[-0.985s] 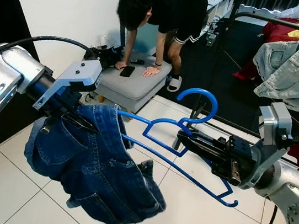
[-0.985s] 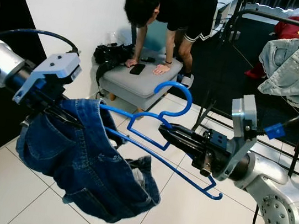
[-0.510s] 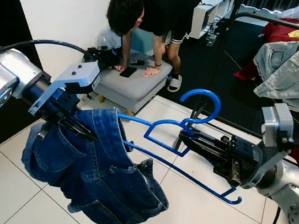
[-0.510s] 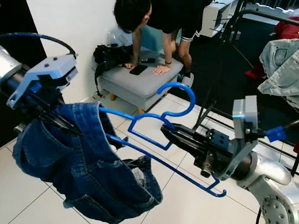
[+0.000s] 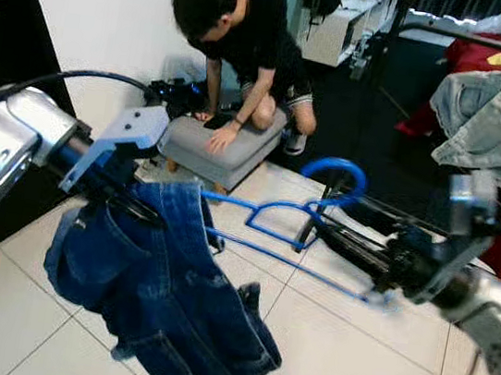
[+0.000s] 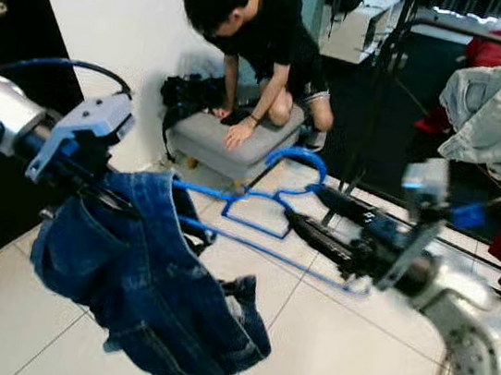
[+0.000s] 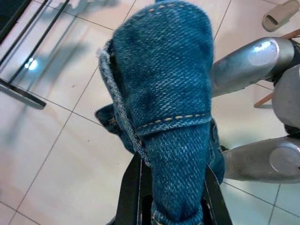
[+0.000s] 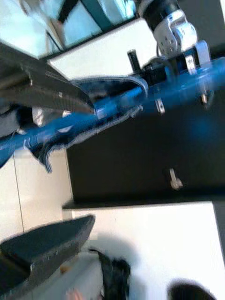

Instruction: Hang hanger

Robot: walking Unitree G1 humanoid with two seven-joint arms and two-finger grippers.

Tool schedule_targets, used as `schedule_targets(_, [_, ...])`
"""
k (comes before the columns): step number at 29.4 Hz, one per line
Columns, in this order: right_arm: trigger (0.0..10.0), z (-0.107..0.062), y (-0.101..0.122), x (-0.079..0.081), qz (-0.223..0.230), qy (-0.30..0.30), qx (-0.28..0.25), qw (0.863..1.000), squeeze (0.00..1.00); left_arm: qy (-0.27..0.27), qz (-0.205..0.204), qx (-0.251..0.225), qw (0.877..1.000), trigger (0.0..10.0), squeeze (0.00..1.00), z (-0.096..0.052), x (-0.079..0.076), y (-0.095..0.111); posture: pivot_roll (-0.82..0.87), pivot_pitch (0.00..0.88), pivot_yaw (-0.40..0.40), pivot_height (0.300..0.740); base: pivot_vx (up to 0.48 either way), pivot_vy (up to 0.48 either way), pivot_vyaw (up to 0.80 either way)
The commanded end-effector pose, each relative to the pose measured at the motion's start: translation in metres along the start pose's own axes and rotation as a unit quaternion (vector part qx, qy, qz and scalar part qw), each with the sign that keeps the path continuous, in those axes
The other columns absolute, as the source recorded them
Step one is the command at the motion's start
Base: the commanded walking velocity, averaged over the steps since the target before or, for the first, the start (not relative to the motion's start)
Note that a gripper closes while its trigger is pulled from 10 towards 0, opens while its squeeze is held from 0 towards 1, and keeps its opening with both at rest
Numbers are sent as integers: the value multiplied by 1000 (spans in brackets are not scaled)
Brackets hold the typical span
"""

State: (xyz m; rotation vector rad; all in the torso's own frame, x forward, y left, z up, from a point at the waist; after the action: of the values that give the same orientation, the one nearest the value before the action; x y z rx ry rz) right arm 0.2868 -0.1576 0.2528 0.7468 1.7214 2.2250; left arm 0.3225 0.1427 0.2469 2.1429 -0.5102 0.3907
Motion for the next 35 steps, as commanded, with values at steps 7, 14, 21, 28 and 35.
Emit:
schedule_targets(7, [10000, -38, 23, -19, -24, -69, -37, 997, 1000, 82, 32, 20, 996, 0, 0, -24, 27, 4, 15, 45, 62, 740, 0, 0, 0])
schedule_targets(14, [10000, -80, 30, -22, -8, -112, -67, 991, 992, 145, 61, 33, 987, 0, 0, -46, 51, 10, 11, 50, 57, 740, 0, 0, 0])
schedule_targets(21, [10000, -115, -9, -54, 106, -205, -127, 965, 0, 155, 111, -25, 981, 0, 0, -41, 63, 42, 13, 50, 56, 740, 0, 0, 0])
schedule_targets(28, [10000, -88, -72, -82, 298, -261, -147, 906, 0, 155, 176, -156, 959, 0, 0, -33, 62, 87, 17, 50, 56, 740, 0, 0, 0])
schedule_targets(35, [10000, -64, -81, -77, 385, -215, -178, 880, 0, 142, 201, -224, 943, 0, 0, -27, 58, 110, 19, 50, 55, 740, 0, 0, 0])
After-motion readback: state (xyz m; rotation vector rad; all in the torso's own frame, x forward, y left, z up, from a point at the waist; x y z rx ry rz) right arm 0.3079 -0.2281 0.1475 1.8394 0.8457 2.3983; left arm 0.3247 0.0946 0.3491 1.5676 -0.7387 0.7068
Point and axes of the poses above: a point about 5 cm out from each wrist's last joint towards the gripper, its own z axis pointing out of the wrist towards the gripper, its own y axis along the axis of the wrist's last joint, x = y × z, the point moved 6 cm from there along z, pointing out of the wrist towards the gripper, and after that the axes turned 13 degrees about z, right-handed, at the moved point
